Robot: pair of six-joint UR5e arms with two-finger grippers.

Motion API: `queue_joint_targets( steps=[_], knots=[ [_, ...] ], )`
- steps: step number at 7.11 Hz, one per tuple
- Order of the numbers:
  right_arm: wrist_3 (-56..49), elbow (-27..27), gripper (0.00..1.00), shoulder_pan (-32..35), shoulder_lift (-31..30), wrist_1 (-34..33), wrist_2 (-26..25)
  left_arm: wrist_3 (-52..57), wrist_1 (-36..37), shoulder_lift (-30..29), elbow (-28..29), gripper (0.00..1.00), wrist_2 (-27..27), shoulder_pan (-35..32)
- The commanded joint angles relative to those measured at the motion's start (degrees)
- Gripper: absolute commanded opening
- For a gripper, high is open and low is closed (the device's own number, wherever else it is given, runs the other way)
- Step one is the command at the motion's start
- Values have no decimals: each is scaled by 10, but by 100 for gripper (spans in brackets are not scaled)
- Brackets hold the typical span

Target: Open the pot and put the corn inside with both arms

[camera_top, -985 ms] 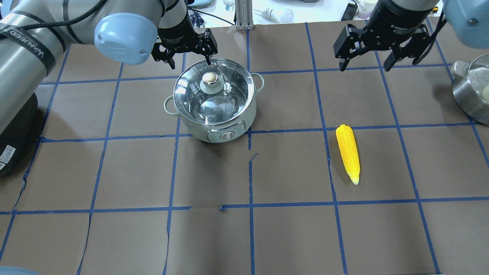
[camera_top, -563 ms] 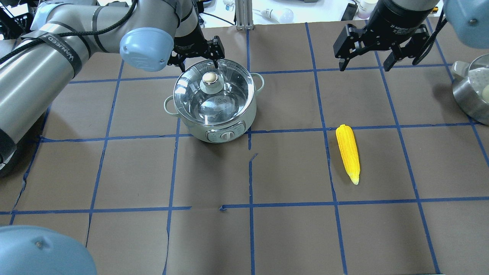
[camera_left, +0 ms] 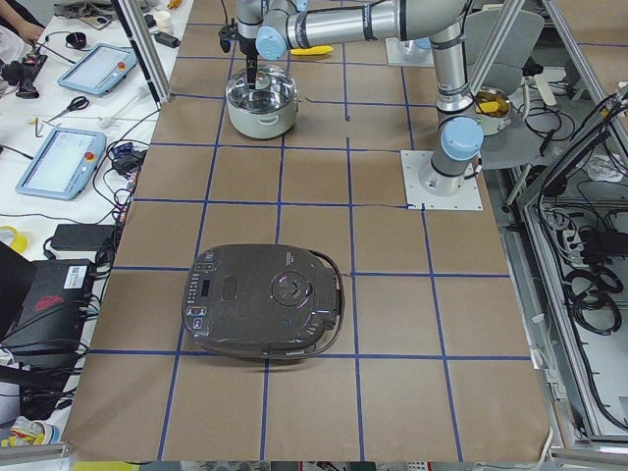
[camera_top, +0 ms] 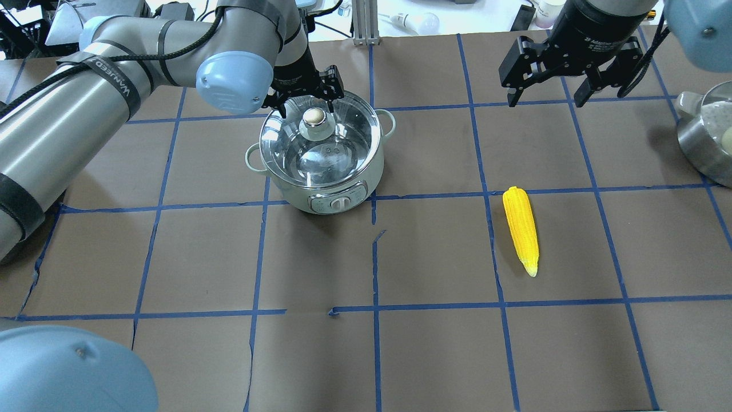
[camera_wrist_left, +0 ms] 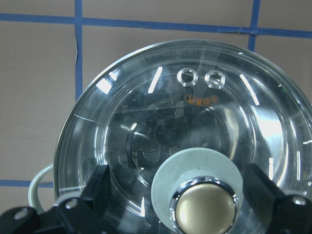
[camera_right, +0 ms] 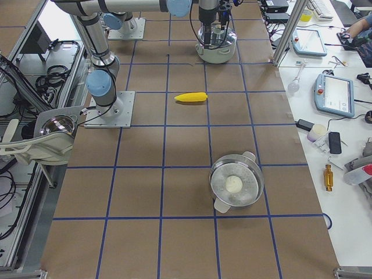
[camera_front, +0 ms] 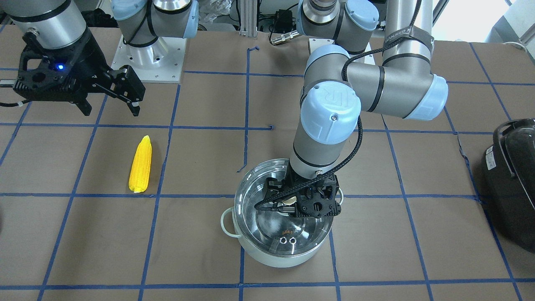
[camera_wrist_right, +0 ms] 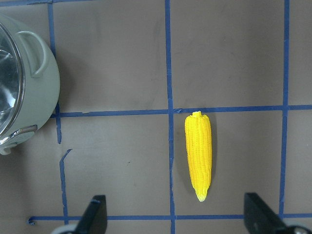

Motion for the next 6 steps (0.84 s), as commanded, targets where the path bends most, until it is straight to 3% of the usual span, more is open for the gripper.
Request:
queue_joint_targets(
  steps=[1, 2, 4, 5, 6],
  knots=[
    [-1, 0, 100, 0, -1, 1, -4, -4, -5, -1, -3, 95, -3, -4],
    [0, 0, 100, 0, -1, 1, -5, -4, -8, 1, -13, 89, -11, -5],
    [0, 0, 100, 0, -1, 0, -5, -4, -9, 1, -14, 69, -11, -5],
    [0, 0, 100, 0, -1, 0, -5, -6, -10, 1, -14, 54, -10, -6],
    [-1, 0, 100, 0, -1, 0, -6, -13, -10, 4, -14, 51, -11, -6]
  ],
)
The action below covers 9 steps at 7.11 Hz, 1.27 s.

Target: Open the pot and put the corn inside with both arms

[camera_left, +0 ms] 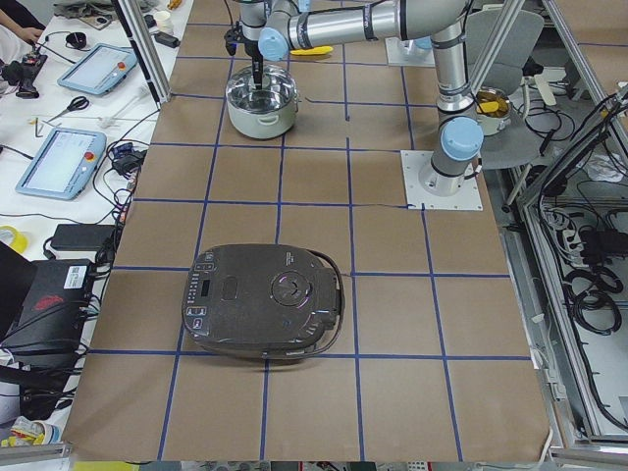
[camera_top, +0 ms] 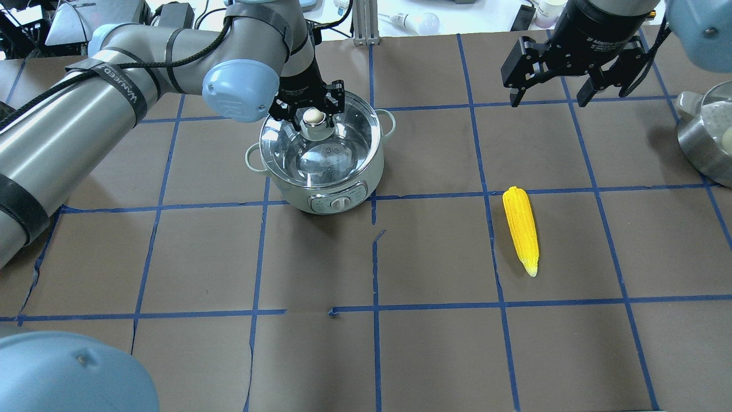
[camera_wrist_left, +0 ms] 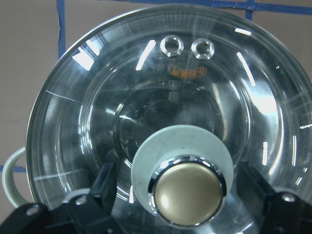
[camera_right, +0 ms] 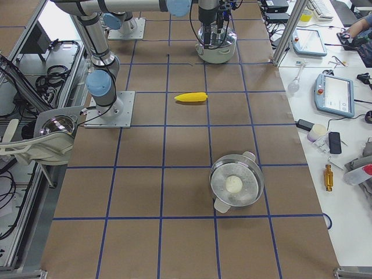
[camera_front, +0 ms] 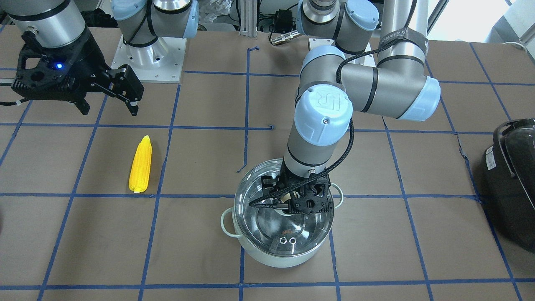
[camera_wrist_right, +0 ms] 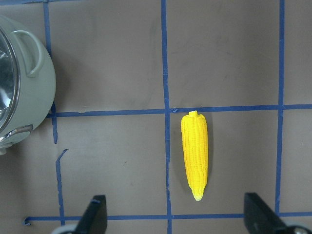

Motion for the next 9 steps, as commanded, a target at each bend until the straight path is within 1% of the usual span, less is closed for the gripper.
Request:
queue_joint_targets(
  steps=[1, 2, 3, 4, 5, 6, 7, 8, 9],
  knots=[
    [-1, 0, 100, 0, 1, -2, 0, -5, -1, 4, 0, 50, -1, 0],
    [0, 0, 100, 0, 1, -2, 0, -5, -4, 6, -1, 47, 0, 0],
    [0, 0, 100, 0, 1, -3, 0, -1, -10, 6, 0, 37, -1, 0],
    [1, 0, 100, 0, -1, -2, -1, 2, -19, 18, 7, 34, -2, 1],
    [1, 0, 100, 0, -2, 0, -1, 6, -59, 29, 29, 34, -1, 6],
    [3, 0, 100, 0, -2, 0, -1, 33, -91, 35, 60, 34, 4, 14],
    [3, 0, 100, 0, -1, 0, -1, 97, -117, 48, 69, 34, 10, 47],
    [1, 0, 100, 0, -1, 0, -1, 170, -117, 63, 64, 34, 45, 84],
    [1, 0, 100, 0, 0, 0, -1, 247, -117, 71, 47, 34, 48, 132]
  ],
)
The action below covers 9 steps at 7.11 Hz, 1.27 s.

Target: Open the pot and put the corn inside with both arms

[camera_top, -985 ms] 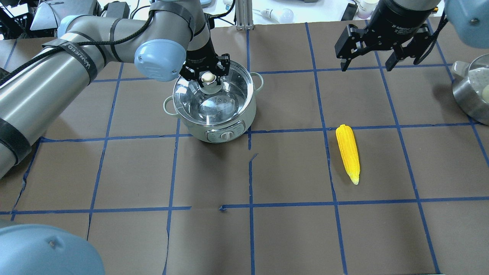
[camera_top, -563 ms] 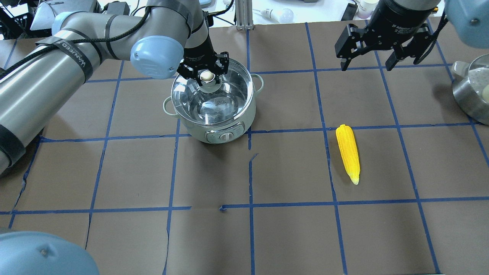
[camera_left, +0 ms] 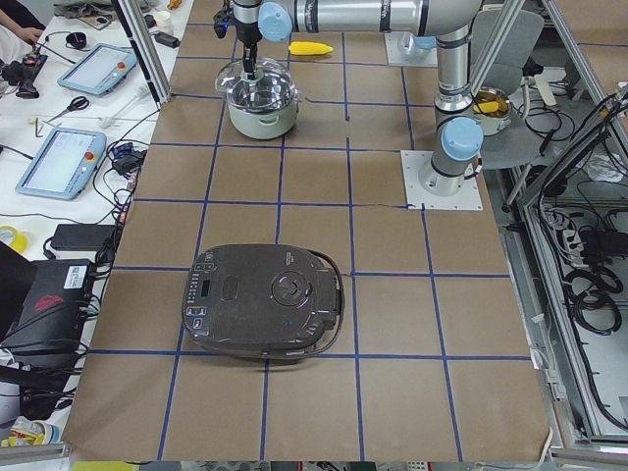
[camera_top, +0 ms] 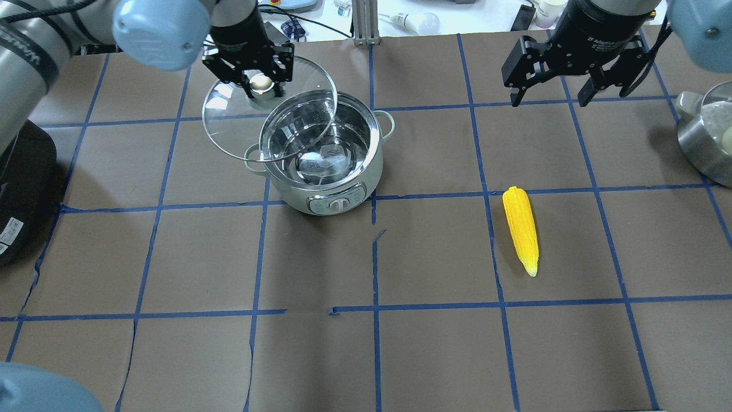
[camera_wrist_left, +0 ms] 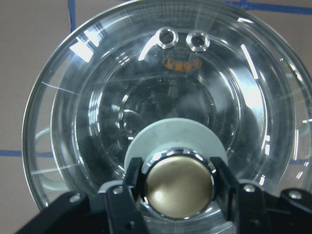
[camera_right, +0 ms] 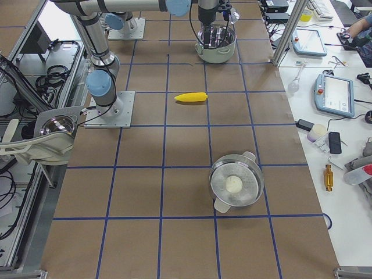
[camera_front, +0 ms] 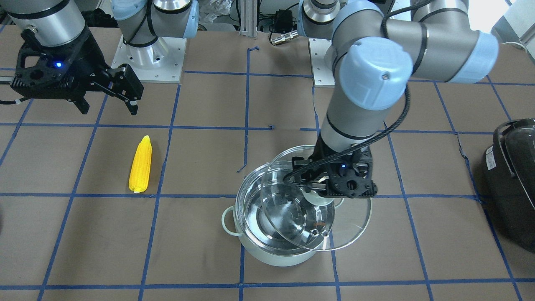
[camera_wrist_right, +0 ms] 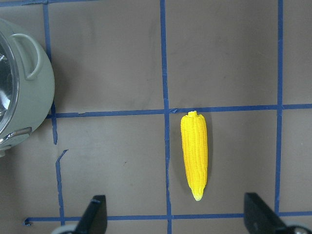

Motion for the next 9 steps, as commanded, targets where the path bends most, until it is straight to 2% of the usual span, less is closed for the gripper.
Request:
queue_joint_targets(
  steps=[1, 2, 4, 5, 7, 9],
  knots=[
    [-1, -1, 100, 0, 1, 0, 0, 102, 3, 20, -44, 34, 12, 92],
    [-1, -1, 100, 0, 1, 0, 1, 155, 20, 25, -82, 34, 12, 133],
    [-1, -1, 100, 0, 1, -1, 0, 242, 123, 25, -180, 34, 3, 224],
    [-1, -1, 100, 0, 1, 0, 1, 273, 184, 21, -223, 34, -16, 246],
    [-1, -1, 100, 0, 1, 0, 0, 277, 308, 5, -301, 34, -17, 263],
    [-1, -1, 100, 0, 1, 0, 1, 290, 338, 3, -339, 34, -70, 288]
  ],
)
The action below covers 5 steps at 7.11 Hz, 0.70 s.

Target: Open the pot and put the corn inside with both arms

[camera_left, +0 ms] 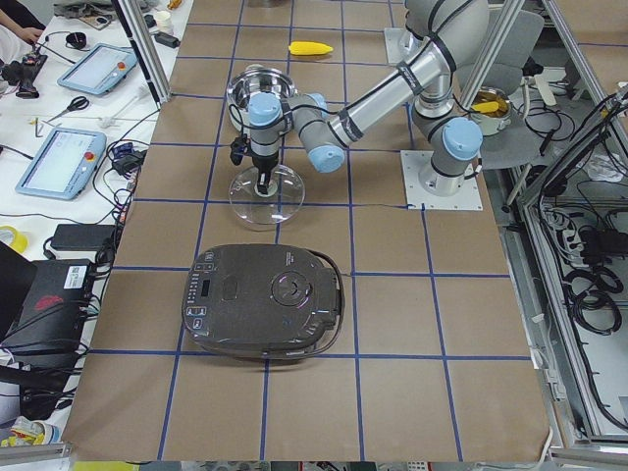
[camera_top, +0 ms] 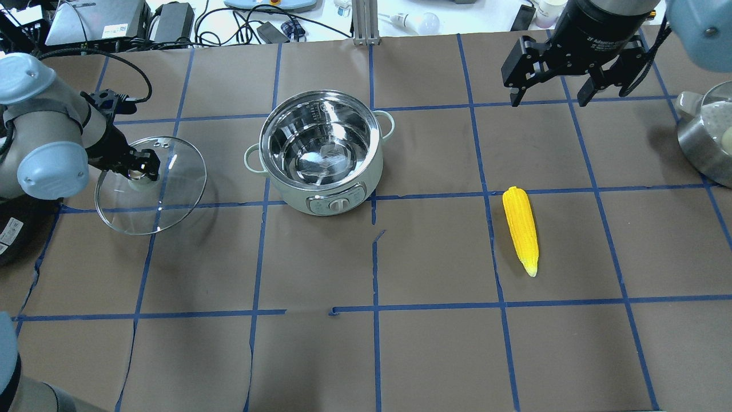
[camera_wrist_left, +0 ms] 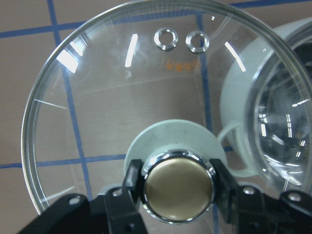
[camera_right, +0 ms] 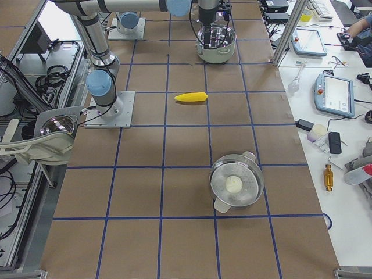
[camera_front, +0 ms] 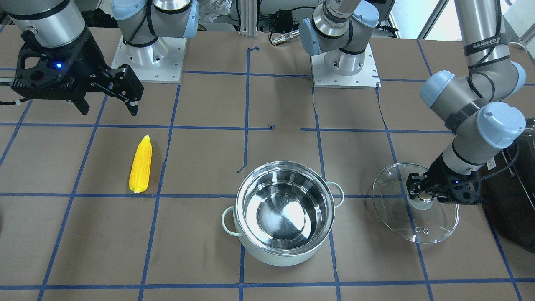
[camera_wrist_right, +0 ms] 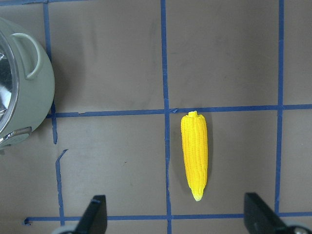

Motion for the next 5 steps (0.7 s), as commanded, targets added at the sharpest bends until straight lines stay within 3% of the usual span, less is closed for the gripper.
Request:
queue_joint_targets(
  steps=[1, 3, 5],
  knots=[
    [0, 0, 100, 0, 0, 0, 0, 5, 19, -2, -26, 34, -32, 16],
    [0, 0, 100, 0, 0, 0, 0, 20, 20, 1, -30, 36, -30, 20],
    [0, 0, 100, 0, 0, 0, 1, 19, 20, -2, -30, 53, -30, 22]
  ],
)
